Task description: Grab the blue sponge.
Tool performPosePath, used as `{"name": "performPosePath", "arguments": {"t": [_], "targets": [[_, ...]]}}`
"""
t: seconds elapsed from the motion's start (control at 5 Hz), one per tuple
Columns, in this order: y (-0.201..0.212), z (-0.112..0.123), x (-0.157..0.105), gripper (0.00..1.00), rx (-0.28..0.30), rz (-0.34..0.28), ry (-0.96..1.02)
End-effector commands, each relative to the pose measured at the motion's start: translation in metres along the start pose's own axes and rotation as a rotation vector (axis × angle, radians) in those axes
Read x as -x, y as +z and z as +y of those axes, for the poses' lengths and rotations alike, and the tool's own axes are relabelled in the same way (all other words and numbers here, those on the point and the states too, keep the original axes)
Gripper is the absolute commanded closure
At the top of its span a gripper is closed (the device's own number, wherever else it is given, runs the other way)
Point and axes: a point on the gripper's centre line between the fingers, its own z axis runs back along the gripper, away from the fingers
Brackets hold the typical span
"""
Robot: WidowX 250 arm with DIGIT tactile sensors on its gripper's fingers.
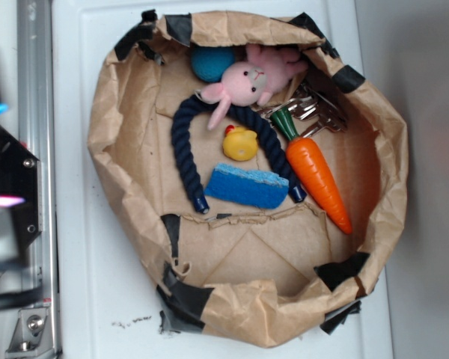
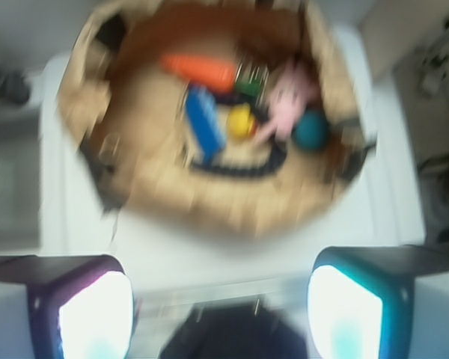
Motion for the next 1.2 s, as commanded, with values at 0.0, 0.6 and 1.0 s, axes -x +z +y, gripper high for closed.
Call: {"name": "performPosePath", "arguments": {"t": [0.0, 0.6, 1.0], "targets": [[-0.090, -0.010, -0.075, 0.00, 0.004, 0.062, -0.019], [-0.213, -0.048, -0.032, 0.00, -0.043, 0.288, -0.244], [-0.228, -0.051, -0.059, 1.00, -0.071, 0.360, -0.291]]}}
